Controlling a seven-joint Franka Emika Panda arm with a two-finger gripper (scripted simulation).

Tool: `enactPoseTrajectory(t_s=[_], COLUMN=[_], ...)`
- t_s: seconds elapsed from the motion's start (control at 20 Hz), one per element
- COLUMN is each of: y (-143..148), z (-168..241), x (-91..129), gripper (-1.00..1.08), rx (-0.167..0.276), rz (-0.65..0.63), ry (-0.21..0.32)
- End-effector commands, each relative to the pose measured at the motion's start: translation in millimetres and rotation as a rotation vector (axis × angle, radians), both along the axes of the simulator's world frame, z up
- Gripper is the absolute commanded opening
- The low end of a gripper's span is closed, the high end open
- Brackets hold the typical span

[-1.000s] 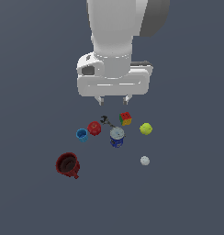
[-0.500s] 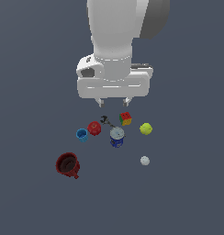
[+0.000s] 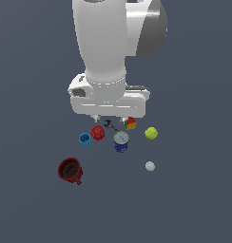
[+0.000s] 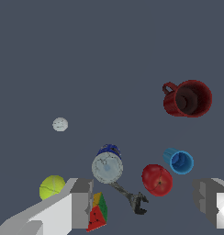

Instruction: Pick up a designated object from a clutter of objects.

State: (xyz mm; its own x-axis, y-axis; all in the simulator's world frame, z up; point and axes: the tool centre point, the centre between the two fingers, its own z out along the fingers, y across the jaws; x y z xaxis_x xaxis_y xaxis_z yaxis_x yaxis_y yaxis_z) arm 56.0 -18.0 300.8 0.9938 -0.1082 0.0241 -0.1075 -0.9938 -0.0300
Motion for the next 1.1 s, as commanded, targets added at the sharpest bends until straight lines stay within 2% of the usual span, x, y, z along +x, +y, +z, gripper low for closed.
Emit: enactPoseTrajectory(t_s=[0.0,0.6,1.05], y=[-10.3,-76.7,-123.2], z=[-11.6,-93.4,-158.9], x=[12.6,74.8,101.2], gripper=[0.68,0.68,0.68], rx=[0.001,-0.015,-0.041], rz=[-0.053,-0.357,-0.550], ry=[0.005,0.027,0.038])
